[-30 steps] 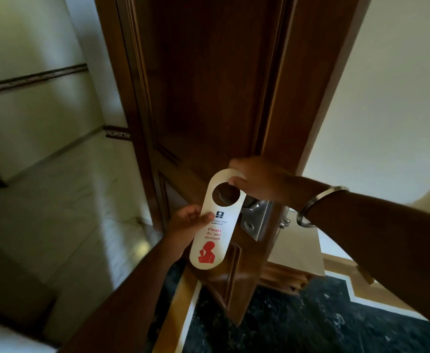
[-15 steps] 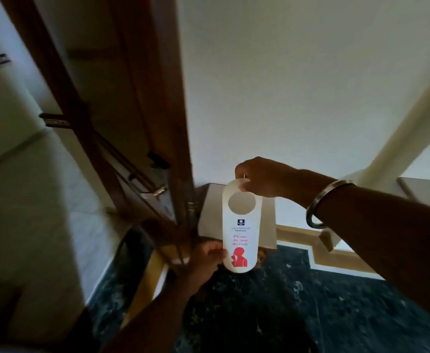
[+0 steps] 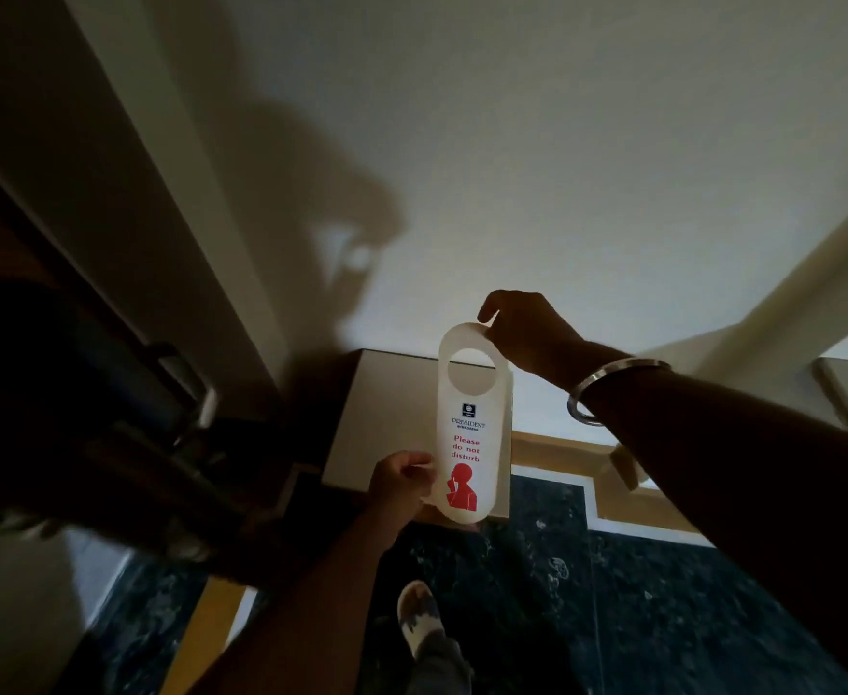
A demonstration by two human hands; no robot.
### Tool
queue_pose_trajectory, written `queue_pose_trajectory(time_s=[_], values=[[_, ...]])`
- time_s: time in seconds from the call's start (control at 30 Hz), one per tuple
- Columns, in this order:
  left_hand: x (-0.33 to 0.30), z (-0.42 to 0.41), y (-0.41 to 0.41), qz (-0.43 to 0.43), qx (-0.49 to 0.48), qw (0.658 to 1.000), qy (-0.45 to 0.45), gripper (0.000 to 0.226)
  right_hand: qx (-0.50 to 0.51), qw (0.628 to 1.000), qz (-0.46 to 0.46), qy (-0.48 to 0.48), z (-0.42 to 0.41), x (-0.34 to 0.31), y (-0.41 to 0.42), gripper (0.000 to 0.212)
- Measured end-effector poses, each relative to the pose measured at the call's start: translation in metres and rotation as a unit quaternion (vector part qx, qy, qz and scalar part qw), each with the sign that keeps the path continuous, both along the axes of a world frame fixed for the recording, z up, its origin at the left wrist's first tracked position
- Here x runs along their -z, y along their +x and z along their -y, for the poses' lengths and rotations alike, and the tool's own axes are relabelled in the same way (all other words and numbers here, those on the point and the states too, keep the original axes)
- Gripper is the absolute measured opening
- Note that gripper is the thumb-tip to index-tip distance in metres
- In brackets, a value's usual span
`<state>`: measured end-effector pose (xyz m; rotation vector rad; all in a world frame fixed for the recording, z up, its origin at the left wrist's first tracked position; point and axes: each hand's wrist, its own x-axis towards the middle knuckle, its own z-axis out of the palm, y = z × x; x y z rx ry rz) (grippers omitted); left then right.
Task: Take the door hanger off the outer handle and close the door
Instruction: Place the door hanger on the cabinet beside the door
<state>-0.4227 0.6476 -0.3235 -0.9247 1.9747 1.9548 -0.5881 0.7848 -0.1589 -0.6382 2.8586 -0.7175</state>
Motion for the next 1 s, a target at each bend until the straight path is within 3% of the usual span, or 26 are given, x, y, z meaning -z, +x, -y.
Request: queue_pose_trajectory(time_s=[0.23, 0.43, 0.67, 0.73, 0.87, 1.0], values=[[0.074, 0.02, -0.087, 0.093, -0.058, 0.994, -0.027, 0.046, 0.093, 0.986, 0.114, -0.081, 0.013, 0.104, -0.097, 0.02], [0.179, 0.017, -0.142, 0.16, -0.035, 0.983, -0.079, 0.042, 0.148, 0.971, 0.18, -0.053, 0.017, 0.233, -0.163, 0.017], [0.296, 0.008, -0.164, 0.202, -0.03, 0.973, -0.107, 0.042, 0.146, 0.967, 0.209, 0.001, 0.022, 0.377, -0.206, 0.014], [0.307, 0.009, -0.166, 0.198, -0.027, 0.973, -0.117, 0.044, 0.133, 0.968, 0.21, 0.019, 0.024, 0.396, -0.205, 0.015], [0.311, 0.012, -0.171, 0.182, -0.019, 0.969, -0.165, 0.048, 0.055, 0.973, 0.213, 0.073, 0.038, 0.412, -0.199, 0.053], [0.268, 0.029, -0.167, 0.194, 0.09, 0.939, -0.269, 0.059, -0.031, 0.976, 0.186, 0.108, 0.052, 0.371, -0.18, 0.064]])
